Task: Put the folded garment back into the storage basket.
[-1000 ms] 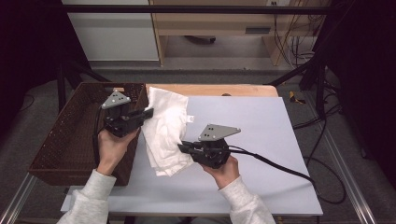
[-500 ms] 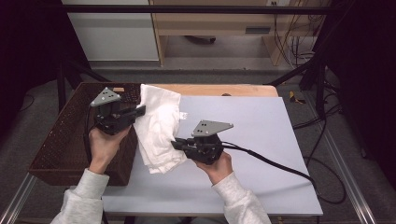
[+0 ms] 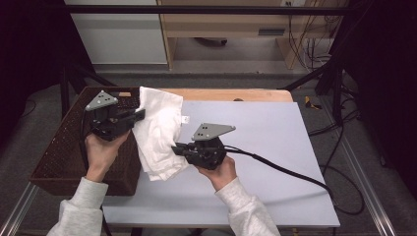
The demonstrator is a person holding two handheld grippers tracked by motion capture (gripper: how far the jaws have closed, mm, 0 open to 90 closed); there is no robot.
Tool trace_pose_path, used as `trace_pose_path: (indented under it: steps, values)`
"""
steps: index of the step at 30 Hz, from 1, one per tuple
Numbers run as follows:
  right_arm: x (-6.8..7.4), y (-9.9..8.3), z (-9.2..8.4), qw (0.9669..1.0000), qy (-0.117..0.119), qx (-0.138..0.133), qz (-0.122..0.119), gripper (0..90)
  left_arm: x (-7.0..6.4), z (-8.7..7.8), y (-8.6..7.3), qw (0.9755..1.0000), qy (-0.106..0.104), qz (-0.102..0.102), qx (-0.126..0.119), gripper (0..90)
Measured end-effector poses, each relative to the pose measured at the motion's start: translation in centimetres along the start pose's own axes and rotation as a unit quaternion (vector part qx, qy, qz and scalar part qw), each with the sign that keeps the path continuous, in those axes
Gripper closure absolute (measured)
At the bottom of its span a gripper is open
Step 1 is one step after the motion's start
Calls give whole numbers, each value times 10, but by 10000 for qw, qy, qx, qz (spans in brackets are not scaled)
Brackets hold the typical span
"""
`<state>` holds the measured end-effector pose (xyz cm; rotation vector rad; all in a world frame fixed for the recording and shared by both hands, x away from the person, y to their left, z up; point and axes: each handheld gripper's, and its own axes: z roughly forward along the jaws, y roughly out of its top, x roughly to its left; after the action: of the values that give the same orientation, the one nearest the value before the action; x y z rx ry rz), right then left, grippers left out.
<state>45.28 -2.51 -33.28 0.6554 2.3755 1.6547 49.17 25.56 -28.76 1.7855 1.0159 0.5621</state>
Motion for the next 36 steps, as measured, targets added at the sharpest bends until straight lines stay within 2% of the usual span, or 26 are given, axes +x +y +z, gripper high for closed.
trace_pose_path:
  steps: [27, 36]
  values:
    - [7, 18, 36, 9999, 125, -34, -88, 853, 36, -19, -5, 9993, 231, -271, -151, 790]
    - [7, 24, 48, 9998, 199, -46, -80, 853, 45, -25, -5, 9990, 297, -273, -175, 789]
